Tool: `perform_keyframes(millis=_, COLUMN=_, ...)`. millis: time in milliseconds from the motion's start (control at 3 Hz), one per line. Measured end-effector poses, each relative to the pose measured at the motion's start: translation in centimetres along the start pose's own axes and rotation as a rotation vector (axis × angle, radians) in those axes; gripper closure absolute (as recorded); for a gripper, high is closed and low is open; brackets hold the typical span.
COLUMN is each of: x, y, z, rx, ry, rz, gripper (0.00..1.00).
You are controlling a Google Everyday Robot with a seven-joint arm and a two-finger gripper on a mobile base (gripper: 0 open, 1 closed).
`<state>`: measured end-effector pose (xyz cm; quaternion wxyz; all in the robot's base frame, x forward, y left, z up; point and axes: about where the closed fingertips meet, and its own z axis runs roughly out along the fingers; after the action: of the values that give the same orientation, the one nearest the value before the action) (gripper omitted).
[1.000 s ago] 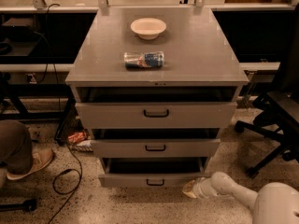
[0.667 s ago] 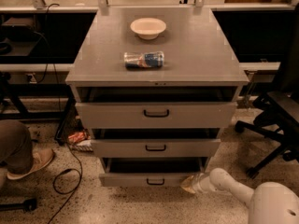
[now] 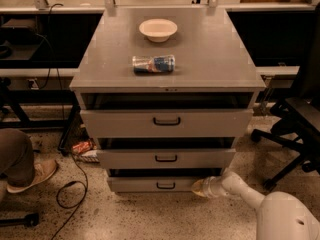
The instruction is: Close bottom drawer
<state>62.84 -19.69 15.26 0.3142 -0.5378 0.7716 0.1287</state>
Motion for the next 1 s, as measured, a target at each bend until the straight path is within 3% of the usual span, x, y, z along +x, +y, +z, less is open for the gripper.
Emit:
perform_keyframes(millis=667, x=-0.3, y=-1.2, z=0.3, rx=0.012, ry=-0.006, rz=-0.008, gripper=1.00)
perform_keyframes(millis=1000, x=0.7, y=0.3, z=-1.1, rx=0.000, ry=0.011, rz=0.020, gripper=1.00)
